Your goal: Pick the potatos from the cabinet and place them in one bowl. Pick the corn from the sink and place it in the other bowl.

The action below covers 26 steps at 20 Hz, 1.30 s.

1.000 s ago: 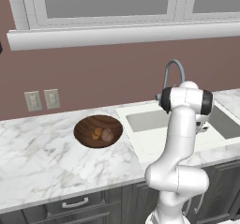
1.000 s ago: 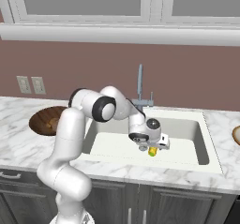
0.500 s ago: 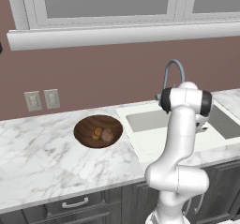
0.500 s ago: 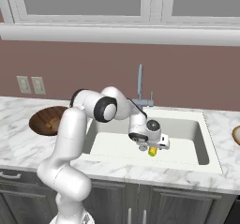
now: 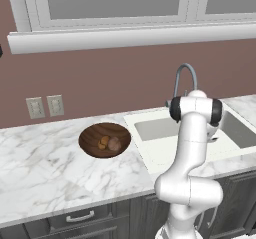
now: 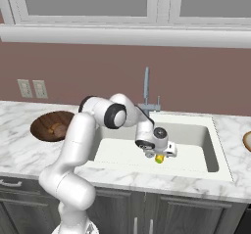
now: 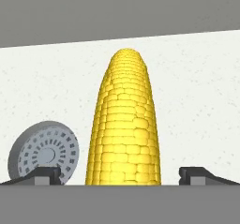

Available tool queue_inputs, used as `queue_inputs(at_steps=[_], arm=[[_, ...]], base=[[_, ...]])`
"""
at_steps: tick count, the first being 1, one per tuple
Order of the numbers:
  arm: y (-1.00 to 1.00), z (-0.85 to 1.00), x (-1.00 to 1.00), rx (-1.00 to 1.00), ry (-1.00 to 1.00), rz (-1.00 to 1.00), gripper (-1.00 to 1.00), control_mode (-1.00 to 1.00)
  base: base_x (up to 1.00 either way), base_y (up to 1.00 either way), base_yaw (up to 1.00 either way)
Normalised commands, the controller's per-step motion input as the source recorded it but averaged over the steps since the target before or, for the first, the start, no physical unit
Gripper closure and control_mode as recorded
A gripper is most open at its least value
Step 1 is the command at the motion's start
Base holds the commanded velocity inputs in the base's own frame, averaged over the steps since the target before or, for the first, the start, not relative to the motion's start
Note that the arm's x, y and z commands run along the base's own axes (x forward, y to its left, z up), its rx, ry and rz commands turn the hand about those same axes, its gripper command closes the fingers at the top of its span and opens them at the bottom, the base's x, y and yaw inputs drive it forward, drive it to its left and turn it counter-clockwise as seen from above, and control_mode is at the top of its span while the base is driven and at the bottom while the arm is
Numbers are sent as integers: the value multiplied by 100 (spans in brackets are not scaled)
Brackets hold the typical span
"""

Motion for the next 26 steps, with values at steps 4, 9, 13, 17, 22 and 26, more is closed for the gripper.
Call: queue_inputs(at_steps=[4, 9, 13, 17, 22, 26], arm=[[0, -10, 1, 0, 0, 0, -100, -100], [0, 0, 0, 0, 0, 0, 100, -100], [0, 0, 0, 0, 0, 0, 100, -100], [0, 0, 0, 0, 0, 0, 100, -100], [0, 5, -16, 0, -2, -2, 100, -100], [0, 46, -55, 0, -9, -5, 100, -100]], base=[[0, 0, 0], [0, 0, 0], [0, 0, 0], [0, 0, 0], [0, 0, 0], [0, 0, 0]])
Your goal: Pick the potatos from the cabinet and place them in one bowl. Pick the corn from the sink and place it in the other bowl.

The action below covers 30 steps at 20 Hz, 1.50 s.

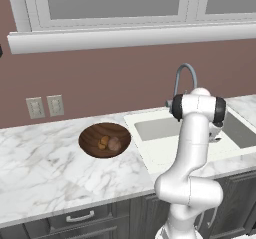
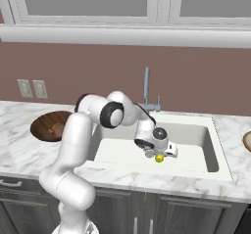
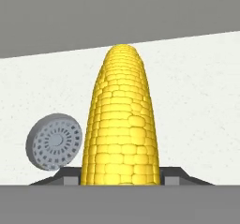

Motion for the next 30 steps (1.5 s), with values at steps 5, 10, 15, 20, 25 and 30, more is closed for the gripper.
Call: queue_inputs(at_steps=[5, 10, 15, 20, 25, 30], arm=[[0, 45, -78, 0, -5, -3, 100, -100], [-1, 63, -71, 0, -6, 0, 100, -100], [-22, 81, -34, 0, -7, 0, 100, -100], [-35, 88, -23, 0, 0, -1, 100, -100], [-37, 97, 0, 0, 0, -3, 100, -100], [-9, 83, -22, 0, 0, -2, 100, -100]], base=[[0, 0, 0], [0, 0, 0], [0, 0, 0], [0, 0, 0], [0, 0, 0], [0, 0, 0]])
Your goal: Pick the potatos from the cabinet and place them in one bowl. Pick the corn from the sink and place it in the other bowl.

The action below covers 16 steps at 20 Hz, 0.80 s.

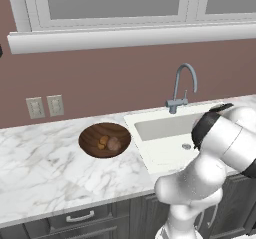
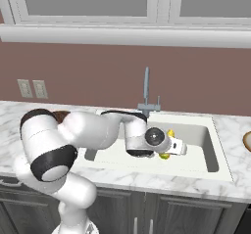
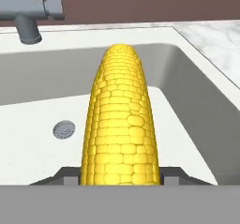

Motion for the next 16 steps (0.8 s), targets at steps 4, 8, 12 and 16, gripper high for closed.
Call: queue_inputs(at_steps=[4, 8, 12, 16], arm=[[13, 57, -80, 0, 0, 0, 100, -100], [33, 83, -61, 0, 4, 0, 100, -100], [24, 87, -18, 0, 14, 0, 100, -100], [18, 68, -3, 0, 15, 0, 100, -100]], base=[[0, 0, 0], [0, 0, 0], [0, 0, 0], [0, 0, 0]])
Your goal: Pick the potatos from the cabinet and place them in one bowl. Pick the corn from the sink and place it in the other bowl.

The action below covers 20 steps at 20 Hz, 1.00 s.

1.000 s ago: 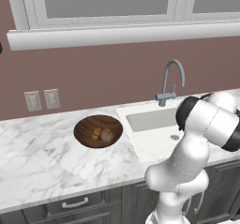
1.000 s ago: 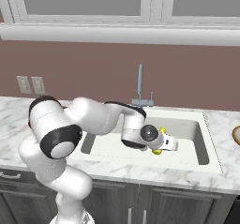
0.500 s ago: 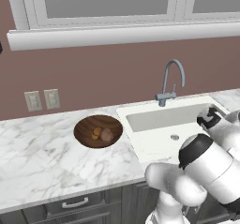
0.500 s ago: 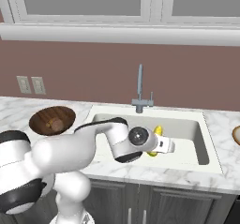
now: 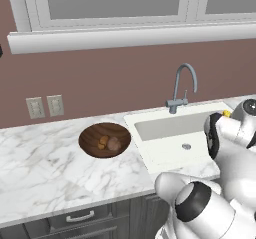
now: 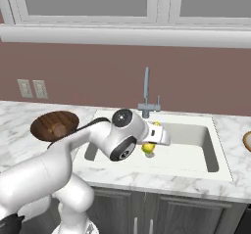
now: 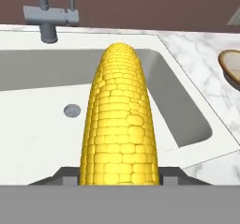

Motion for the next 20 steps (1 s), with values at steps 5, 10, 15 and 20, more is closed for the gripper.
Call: queue_inputs(at_steps=[5, 10, 15, 20], arm=[[36, 32, -43, 3, 13, 0, 100, -100], [58, 1, -24, 11, 0, 2, 100, -100], [86, 19, -26, 1, 0, 5, 100, -100], [100, 19, -26, 0, 7, 10, 100, -100]], base=[[0, 0, 0], [0, 0, 0], [0, 0, 0], [0, 0, 0]])
